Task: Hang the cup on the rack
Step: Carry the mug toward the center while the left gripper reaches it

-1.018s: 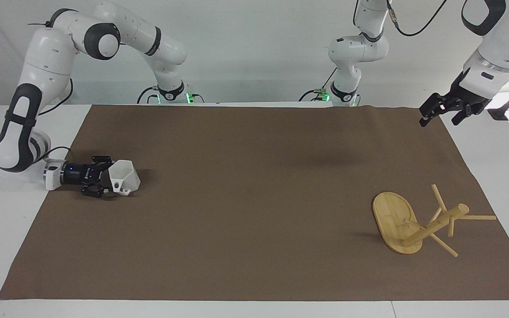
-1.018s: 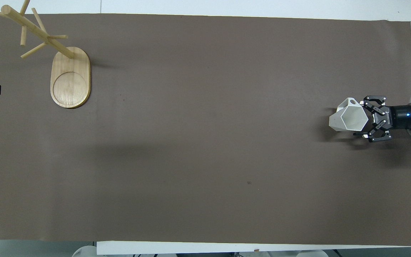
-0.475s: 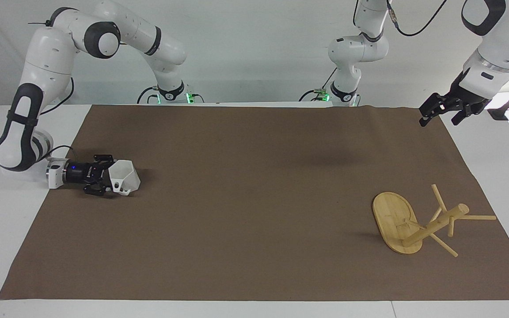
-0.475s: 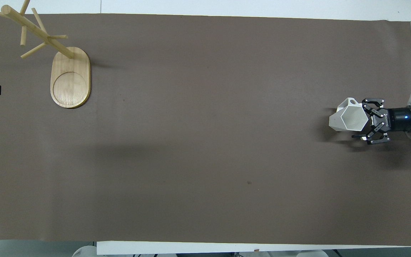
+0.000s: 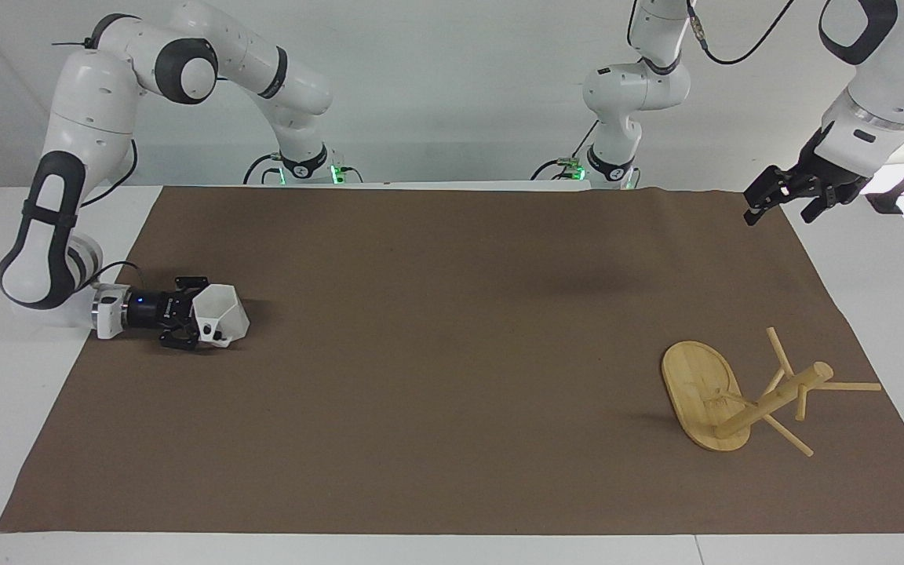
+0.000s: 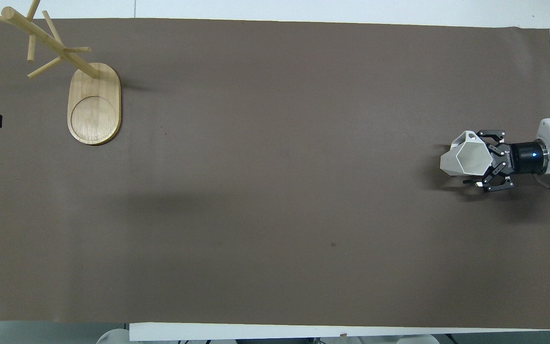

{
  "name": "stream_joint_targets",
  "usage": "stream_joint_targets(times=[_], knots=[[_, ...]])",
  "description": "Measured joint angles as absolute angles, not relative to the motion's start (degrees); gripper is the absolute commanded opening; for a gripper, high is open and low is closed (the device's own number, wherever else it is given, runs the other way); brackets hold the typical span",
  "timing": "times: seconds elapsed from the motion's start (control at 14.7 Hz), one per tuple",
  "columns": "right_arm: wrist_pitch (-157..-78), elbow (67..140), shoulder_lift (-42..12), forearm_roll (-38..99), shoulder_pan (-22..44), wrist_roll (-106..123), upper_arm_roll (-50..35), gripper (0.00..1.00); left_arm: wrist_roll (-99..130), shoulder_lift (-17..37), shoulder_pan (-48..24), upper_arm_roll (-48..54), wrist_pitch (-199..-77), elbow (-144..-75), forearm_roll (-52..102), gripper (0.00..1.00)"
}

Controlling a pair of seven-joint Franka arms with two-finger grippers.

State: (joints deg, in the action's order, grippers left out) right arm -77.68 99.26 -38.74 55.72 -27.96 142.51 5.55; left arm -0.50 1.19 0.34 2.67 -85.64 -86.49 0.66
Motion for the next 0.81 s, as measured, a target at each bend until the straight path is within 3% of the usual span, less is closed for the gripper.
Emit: stream_joint_targets(times=[0.41, 0.48, 0.68, 0.81], knots=[[-78.59, 99.54, -38.73, 56.58, -26.24, 142.53, 5.53, 0.96, -0.5, 1.19, 0.28, 2.81, -85.55, -86.52, 0.66, 1.0], [-79.04, 99.59, -38.72, 56.71, -25.89, 142.53, 5.54, 0.89, -0.5, 1.19, 0.28, 2.82, -85.55, -86.52, 0.66, 1.0], [-79.13, 99.76, -38.72, 56.8, -25.55, 142.53, 5.54, 0.39, -0.39, 1.19, 0.27, 2.86, -85.55, -86.52, 0.66, 1.0], [-79.15, 99.79, -38.72, 56.82, -25.55, 142.53, 5.54, 0.19, -0.27, 1.19, 0.27, 2.9, -85.66, -86.52, 0.66, 1.0]])
